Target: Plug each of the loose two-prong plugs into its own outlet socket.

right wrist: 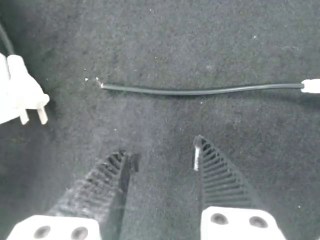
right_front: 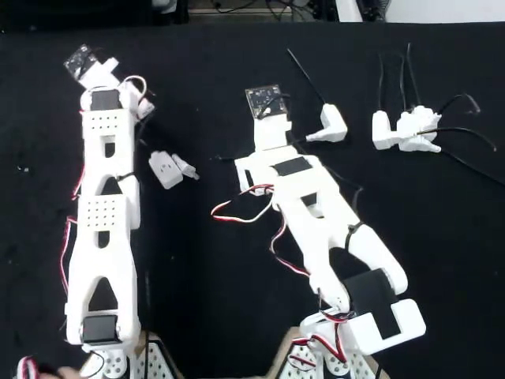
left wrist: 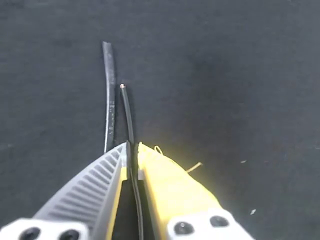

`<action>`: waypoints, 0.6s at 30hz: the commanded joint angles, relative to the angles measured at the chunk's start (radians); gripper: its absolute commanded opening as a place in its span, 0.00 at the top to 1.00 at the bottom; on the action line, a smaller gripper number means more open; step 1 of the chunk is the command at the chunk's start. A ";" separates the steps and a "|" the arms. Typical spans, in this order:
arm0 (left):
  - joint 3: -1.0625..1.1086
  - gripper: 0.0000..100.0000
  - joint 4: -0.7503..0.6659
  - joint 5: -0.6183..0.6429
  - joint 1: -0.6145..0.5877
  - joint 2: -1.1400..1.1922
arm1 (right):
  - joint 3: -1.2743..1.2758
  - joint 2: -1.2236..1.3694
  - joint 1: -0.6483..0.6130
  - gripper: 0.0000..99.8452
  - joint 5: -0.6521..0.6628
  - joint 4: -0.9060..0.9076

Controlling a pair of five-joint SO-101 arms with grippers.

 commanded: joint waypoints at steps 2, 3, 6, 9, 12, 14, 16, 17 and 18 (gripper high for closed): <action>-0.039 0.97 0.150 -0.006 -0.067 -0.066 | -0.010 -0.053 -0.008 0.83 0.011 -0.021; -0.041 0.97 0.175 -0.008 -0.073 -0.068 | -0.010 -0.053 -0.008 0.83 0.011 -0.021; -0.041 0.97 0.249 -0.046 -0.087 -0.080 | -0.010 -0.053 -0.008 0.83 0.011 -0.021; -0.041 0.97 0.350 -0.103 -0.096 -0.118 | -0.010 -0.053 -0.008 0.83 0.011 -0.021; -0.038 0.97 0.399 -0.199 -0.105 -0.155 | -0.010 -0.051 -0.008 0.83 0.011 -0.021; -0.038 0.97 0.399 -0.282 -0.114 -0.170 | -0.010 -0.051 -0.008 0.83 0.011 -0.021; -0.038 0.97 0.400 -0.331 -0.128 -0.181 | -0.008 -0.053 -0.008 0.83 0.011 -0.021; -0.036 0.97 0.400 -0.350 -0.139 -0.186 | -0.008 -0.053 -0.008 0.83 0.011 -0.021; -0.036 0.97 0.400 -0.358 -0.148 -0.189 | -0.008 -0.053 -0.008 0.83 0.011 -0.021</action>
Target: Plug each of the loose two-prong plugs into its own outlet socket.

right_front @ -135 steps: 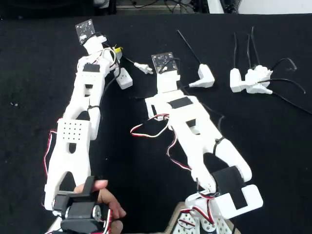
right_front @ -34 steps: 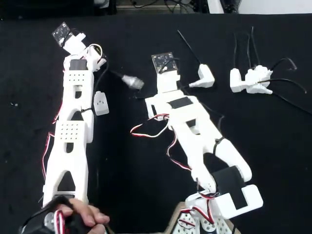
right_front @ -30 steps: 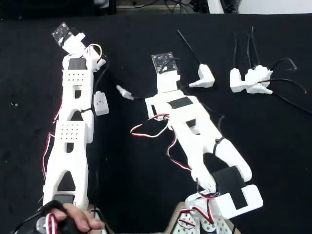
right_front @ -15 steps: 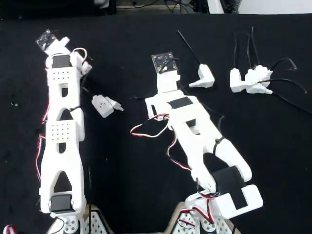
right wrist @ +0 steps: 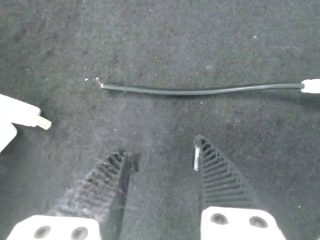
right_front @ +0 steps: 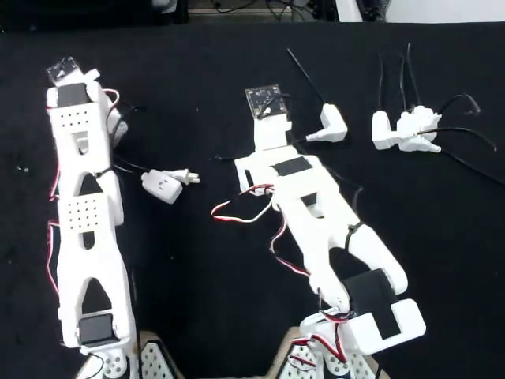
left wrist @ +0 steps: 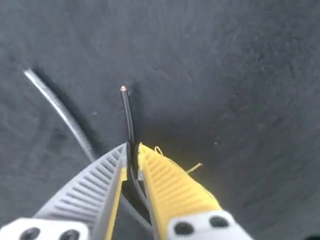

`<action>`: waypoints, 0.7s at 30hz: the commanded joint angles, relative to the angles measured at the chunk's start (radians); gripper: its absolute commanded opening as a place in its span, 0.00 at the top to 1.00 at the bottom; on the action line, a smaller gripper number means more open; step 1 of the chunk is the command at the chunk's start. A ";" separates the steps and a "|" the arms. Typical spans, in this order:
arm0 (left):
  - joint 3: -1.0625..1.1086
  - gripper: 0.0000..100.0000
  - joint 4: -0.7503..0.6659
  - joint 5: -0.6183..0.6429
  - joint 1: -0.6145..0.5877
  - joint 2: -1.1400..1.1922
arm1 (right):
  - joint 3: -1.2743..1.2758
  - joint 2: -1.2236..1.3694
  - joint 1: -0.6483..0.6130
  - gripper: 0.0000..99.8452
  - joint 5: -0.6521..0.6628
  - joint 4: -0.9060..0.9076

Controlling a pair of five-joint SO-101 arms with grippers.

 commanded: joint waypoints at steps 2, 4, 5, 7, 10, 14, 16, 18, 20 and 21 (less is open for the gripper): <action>-0.028 0.97 0.014 -0.086 -0.062 -0.092 | -0.010 -0.053 -0.008 0.83 0.011 -0.021; -0.022 0.97 0.015 -0.086 -0.084 -0.092 | -0.012 -0.053 -0.008 0.83 0.011 -0.021; -0.004 0.97 0.015 -0.086 -0.093 -0.097 | -0.012 -0.053 -0.008 0.83 0.011 -0.021; 0.051 0.97 0.015 -0.086 -0.101 -0.098 | -0.012 -0.053 -0.008 0.83 0.011 -0.021; 0.177 0.97 0.015 -0.097 -0.094 -0.123 | -0.012 -0.053 -0.008 0.83 0.011 -0.021; 0.374 0.97 0.015 -0.192 -0.065 -0.207 | -0.013 -0.053 -0.009 0.83 0.011 -0.023; 0.453 0.97 0.014 -0.203 -0.062 -0.272 | -0.013 -0.051 -0.009 0.83 0.011 -0.023; 0.529 0.97 0.014 -0.213 -0.065 -0.358 | -0.013 -0.051 -0.011 0.83 0.011 -0.023; 0.611 0.97 0.014 -0.229 -0.070 -0.454 | -0.013 -0.051 -0.011 0.83 0.011 -0.023; 0.654 0.97 0.014 -0.236 -0.074 -0.505 | -0.013 -0.051 -0.011 0.83 0.011 -0.023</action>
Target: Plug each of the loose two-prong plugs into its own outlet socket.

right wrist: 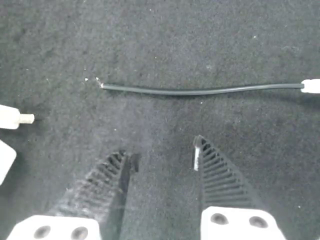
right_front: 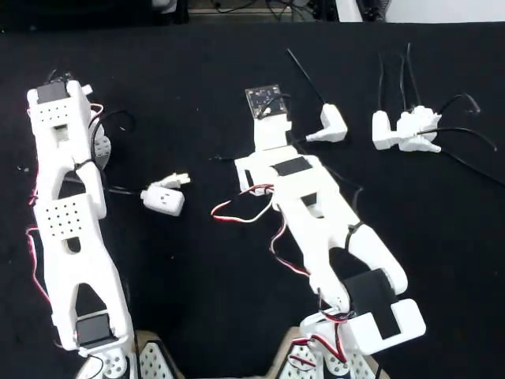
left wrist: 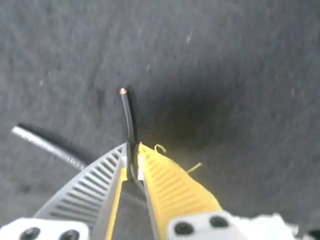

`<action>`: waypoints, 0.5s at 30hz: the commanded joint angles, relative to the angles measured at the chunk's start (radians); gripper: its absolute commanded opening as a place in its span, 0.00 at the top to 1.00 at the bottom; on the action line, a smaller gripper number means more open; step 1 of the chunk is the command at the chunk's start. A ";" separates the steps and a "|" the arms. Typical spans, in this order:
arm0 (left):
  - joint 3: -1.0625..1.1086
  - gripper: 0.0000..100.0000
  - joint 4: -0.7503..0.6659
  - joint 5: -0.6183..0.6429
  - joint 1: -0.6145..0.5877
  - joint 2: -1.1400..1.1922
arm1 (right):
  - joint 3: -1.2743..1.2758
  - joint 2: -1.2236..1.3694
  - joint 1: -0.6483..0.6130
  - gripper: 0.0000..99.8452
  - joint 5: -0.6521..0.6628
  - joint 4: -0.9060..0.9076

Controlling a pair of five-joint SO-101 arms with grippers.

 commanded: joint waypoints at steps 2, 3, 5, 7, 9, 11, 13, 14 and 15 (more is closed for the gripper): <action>0.220 0.97 0.008 -0.046 -0.004 -0.318 | -0.013 -0.050 -0.011 0.83 0.011 -0.023; 0.268 0.97 0.008 -0.046 -0.005 -0.356 | -0.013 -0.048 -0.011 0.83 0.011 -0.023; 0.374 0.97 -0.002 -0.049 -0.005 -0.422 | -0.013 -0.048 -0.009 0.83 0.011 -0.023; 0.484 0.97 -0.040 -0.071 -0.005 -0.476 | -0.013 -0.048 -0.009 0.83 0.011 -0.023; 0.593 0.97 -0.104 -0.078 -0.005 -0.523 | -0.013 -0.048 -0.011 0.83 0.011 -0.023; 0.682 0.97 -0.170 -0.080 -0.005 -0.583 | -0.013 -0.047 -0.012 0.83 0.011 -0.023; 0.780 0.97 -0.253 -0.080 -0.007 -0.654 | -0.012 -0.047 -0.012 0.83 0.011 -0.023; 0.832 0.97 -0.299 -0.080 -0.007 -0.689 | -0.010 -0.047 -0.012 0.83 0.011 -0.023; 0.886 0.97 -0.347 -0.080 -0.007 -0.729 | -0.010 -0.047 -0.012 0.83 0.011 -0.023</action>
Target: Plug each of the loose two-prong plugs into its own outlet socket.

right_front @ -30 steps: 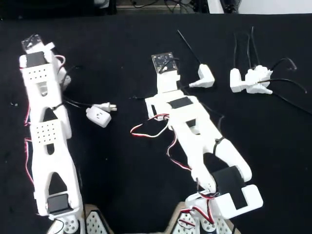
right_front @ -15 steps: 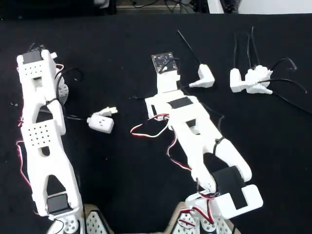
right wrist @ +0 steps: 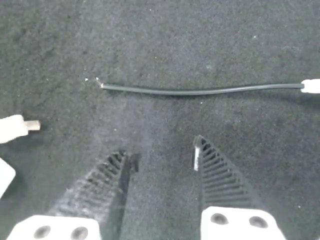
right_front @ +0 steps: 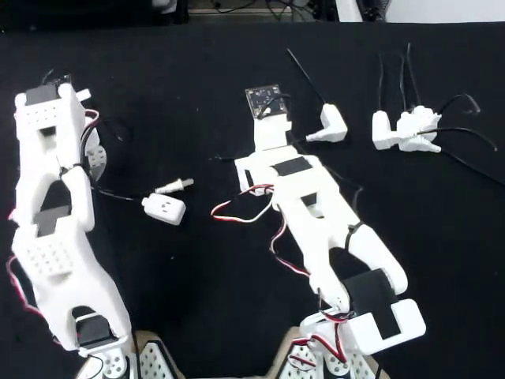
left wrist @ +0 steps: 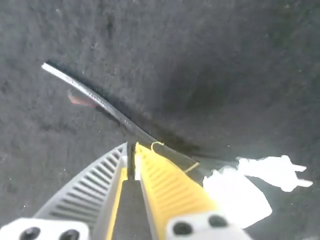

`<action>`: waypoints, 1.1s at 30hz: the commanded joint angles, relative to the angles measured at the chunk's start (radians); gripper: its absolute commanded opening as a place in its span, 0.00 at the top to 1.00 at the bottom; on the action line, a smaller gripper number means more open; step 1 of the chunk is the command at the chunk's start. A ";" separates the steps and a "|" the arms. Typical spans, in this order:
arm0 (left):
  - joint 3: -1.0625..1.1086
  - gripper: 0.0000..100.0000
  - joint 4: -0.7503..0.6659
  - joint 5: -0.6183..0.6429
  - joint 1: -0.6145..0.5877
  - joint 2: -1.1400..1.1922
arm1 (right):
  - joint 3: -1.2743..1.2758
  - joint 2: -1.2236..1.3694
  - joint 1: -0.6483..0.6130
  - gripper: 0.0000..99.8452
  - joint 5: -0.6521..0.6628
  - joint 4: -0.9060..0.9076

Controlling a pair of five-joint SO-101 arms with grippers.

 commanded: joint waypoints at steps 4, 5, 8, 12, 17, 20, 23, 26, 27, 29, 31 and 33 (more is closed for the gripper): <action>0.369 0.93 -0.354 -0.012 -0.004 -0.324 | -0.008 -0.047 -0.012 0.83 0.011 -0.023; 0.424 0.89 -0.393 -0.012 -0.004 -0.354 | -0.008 -0.047 -0.012 0.83 0.011 -0.023; 0.567 0.74 -0.474 -0.011 -0.004 -0.442 | -0.007 -0.047 -0.012 0.83 0.011 -0.021; 0.720 0.71 -0.453 -0.012 0.007 -0.555 | -0.007 -0.047 -0.012 0.83 0.011 -0.021; 0.880 0.71 -0.474 -0.003 0.110 -0.657 | -0.007 -0.047 -0.014 0.83 0.011 -0.021; 0.935 0.71 -0.508 0.064 0.176 -0.695 | -0.005 -0.047 -0.014 0.83 0.011 -0.021; 0.961 0.71 -0.511 0.132 0.219 -0.710 | -0.005 -0.045 -0.009 0.83 0.011 -0.020; 0.990 0.71 -0.512 0.144 0.226 -0.710 | -0.001 -0.045 -0.009 0.83 0.011 -0.021; 1.000 0.71 -0.512 0.141 0.220 -0.710 | 0.001 -0.045 -0.011 0.83 0.011 -0.021; 1.020 0.71 -0.511 0.129 0.211 -0.710 | 0.001 -0.045 -0.012 0.83 0.011 -0.023; 1.056 0.71 -0.511 0.081 0.209 -0.712 | -0.001 -0.045 -0.012 0.83 0.011 -0.023; 1.099 0.71 -0.511 0.015 0.209 -0.712 | -0.001 -0.045 -0.012 0.83 0.011 -0.023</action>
